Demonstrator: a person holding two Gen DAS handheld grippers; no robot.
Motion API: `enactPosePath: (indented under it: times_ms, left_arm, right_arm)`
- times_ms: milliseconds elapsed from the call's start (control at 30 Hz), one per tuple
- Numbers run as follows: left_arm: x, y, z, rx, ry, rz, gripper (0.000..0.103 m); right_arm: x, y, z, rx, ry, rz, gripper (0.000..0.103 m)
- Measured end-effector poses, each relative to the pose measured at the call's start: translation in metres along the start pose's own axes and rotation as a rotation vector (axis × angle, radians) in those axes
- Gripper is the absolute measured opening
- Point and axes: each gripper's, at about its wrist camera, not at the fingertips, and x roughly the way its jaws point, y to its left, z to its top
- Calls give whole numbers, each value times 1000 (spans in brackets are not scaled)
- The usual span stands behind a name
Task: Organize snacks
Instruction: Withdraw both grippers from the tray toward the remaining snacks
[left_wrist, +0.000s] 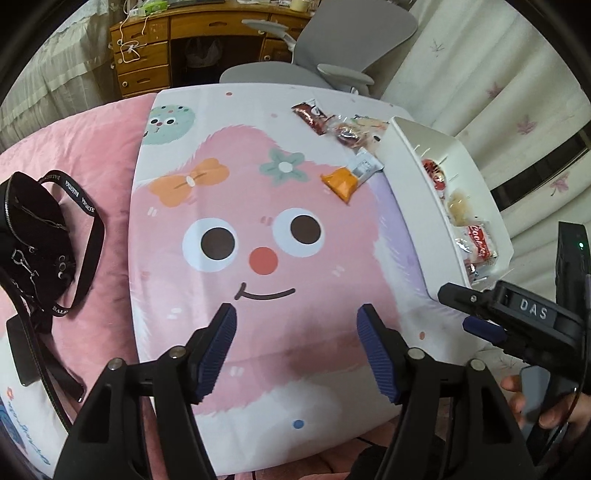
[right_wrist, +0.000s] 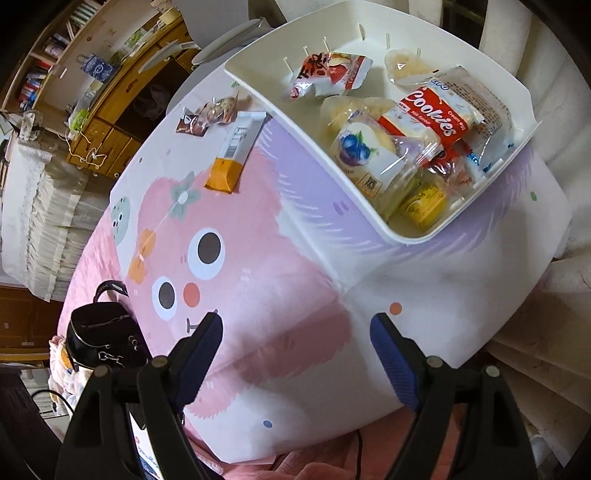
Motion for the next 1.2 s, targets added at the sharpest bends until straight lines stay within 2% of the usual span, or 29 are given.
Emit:
enactPosePath:
  times_ms: [267, 500, 567, 700, 800, 900, 1033, 1200]
  left_arm:
    - [11, 5, 33, 4, 68, 1, 72]
    - [25, 4, 88, 21, 117, 49, 73]
    - [34, 2, 103, 36, 138, 44, 76]
    - [57, -1, 133, 75, 169, 84, 76]
    - [74, -3, 158, 80, 185, 81, 76]
    - [92, -4, 185, 91, 198, 93, 76]
    - [116, -7, 221, 112, 194, 134, 76]
    - [141, -9, 261, 75, 151, 145, 76]
  right_arm:
    - [11, 10, 1, -12, 1, -6, 83]
    - [32, 33, 17, -62, 4, 12, 83]
    - [36, 41, 25, -77, -17, 12, 83]
    - [46, 57, 39, -114, -78, -2, 83]
    - [57, 68, 51, -143, -116, -8, 83]
    - [70, 78, 62, -184, -187, -7, 83]
    - [91, 90, 76, -214, -220, -8, 83]
    - [113, 98, 89, -260, -266, -4, 83]
